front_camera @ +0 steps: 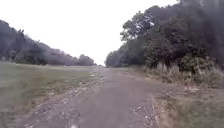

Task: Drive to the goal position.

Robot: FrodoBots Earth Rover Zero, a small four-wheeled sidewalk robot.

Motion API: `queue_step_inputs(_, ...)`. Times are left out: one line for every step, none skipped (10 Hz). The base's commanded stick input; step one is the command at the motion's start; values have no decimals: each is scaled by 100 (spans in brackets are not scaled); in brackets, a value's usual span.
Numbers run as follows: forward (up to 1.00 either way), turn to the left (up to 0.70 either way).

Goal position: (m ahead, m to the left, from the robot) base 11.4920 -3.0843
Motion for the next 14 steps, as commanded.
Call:
queue_step_inputs(60,-1)
queue_step_inputs(60,1)
queue_step_inputs(60,1)
queue_step_inputs(60,1)
queue_step_inputs(60,1)
queue_step_inputs(60,1)
queue_step_inputs(60,1)
queue_step_inputs(60,1)
queue_step_inputs(60,1)
queue_step_inputs(60,1)
queue_step_inputs(60,1)
queue_step_inputs(60,1)
queue_step_inputs(60,1)
queue_step_inputs(60,1)
